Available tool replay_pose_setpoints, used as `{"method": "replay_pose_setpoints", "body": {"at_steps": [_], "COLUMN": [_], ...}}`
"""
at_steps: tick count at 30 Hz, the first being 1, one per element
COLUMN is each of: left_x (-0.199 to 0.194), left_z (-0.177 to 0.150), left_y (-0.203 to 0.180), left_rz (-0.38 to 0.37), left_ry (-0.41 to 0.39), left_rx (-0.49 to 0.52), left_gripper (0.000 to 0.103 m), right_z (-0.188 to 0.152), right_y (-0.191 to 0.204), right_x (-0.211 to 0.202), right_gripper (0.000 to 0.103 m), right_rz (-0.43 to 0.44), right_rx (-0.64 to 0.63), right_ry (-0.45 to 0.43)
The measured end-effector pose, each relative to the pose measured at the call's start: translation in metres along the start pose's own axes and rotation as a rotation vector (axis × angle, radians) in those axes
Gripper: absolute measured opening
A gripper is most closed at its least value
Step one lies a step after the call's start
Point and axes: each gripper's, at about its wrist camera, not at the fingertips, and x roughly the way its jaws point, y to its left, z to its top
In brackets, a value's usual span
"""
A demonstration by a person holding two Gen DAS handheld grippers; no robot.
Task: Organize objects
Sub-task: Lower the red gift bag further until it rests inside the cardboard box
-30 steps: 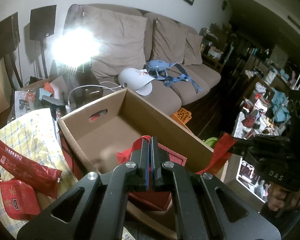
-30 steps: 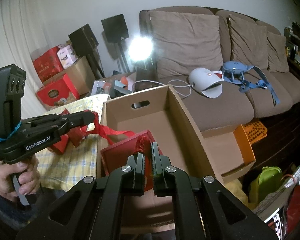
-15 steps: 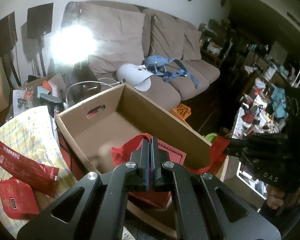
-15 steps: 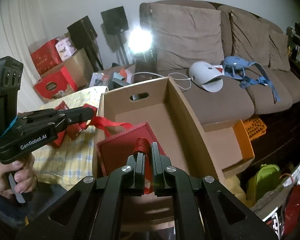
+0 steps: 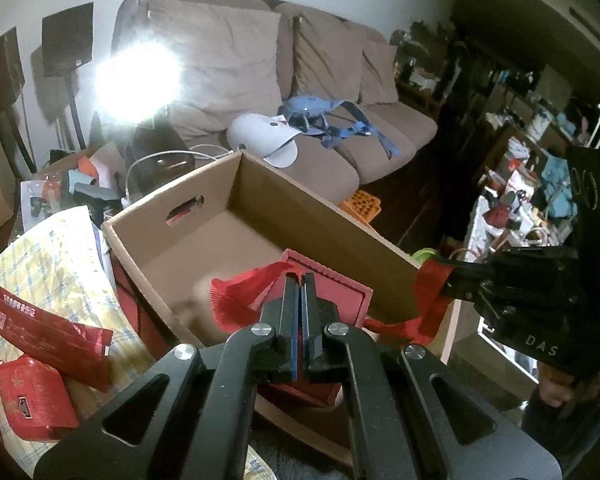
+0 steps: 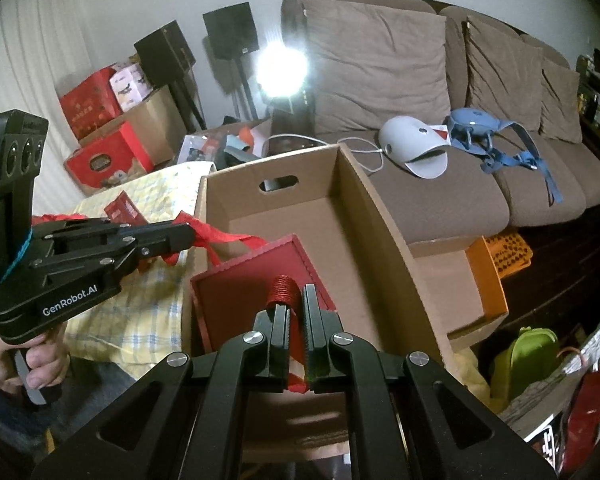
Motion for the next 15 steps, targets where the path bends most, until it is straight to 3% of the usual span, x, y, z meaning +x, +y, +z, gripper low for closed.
{"method": "replay_pose_setpoints", "body": {"at_steps": [15], "left_x": [0.008], "left_z": [-0.002], "left_y": [-0.006], "left_rz": [0.009], "left_ry": [0.045], "left_rx": [0.039], "left_gripper": [0.001], "right_z": [-0.005], "right_y": [0.002], "right_x": [0.015], "right_gripper": [0.006], "right_rz": [0.001], "right_rx": [-0.006], "right_ry": [0.071]}}
